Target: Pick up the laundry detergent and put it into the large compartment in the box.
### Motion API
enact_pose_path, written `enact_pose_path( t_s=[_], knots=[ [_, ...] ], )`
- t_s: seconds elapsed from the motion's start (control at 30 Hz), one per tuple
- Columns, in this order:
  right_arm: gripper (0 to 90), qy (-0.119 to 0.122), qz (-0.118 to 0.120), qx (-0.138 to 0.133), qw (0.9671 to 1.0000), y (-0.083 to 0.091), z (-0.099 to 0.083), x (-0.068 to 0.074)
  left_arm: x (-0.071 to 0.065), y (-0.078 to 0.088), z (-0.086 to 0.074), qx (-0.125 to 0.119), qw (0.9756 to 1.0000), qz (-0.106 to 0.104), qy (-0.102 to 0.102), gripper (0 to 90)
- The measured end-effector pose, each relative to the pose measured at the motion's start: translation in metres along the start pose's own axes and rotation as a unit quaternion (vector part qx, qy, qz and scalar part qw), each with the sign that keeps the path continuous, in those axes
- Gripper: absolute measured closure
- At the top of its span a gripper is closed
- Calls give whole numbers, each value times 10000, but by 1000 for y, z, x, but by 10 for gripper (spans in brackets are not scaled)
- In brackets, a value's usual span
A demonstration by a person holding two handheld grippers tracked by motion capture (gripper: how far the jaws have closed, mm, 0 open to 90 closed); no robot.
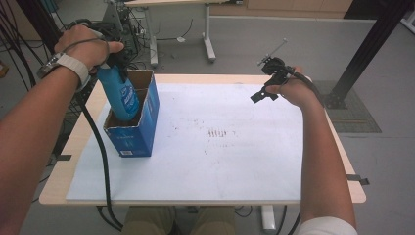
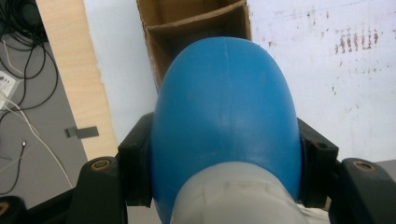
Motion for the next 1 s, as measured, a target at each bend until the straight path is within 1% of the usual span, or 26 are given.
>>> enact_pose_path(
  t_s=[0.2, 0.37, 0.77, 1.0],
  knots=[
    [145, 10, 1, 16, 10000, -1, 0, 0, 3, -3, 0, -9, 10000, -8, 23, 374],
    [145, 3, 13, 3, 10000, -2, 0, 0, 2, -8, 0, 6, 10000, 28, 34, 374],
    [145, -19, 10, -19, 10000, -1, -3, 1, 0, -24, 3, 43, 10000, 20, -39, 374],
    [145, -30, 0, -19, 10000, 0, -4, 1, -2, -29, 3, 29, 10000, 55, -59, 374]
  ],
)
Point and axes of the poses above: each handheld gripper's, and its own axes: y roughly backward along the jaws, z roughly out of its top, x roughly to its left, the point moved 6 cm from there along -y, roughly forward along the jaws, and after that the axes turned 9 degrees about y, right-handed, at the moved point
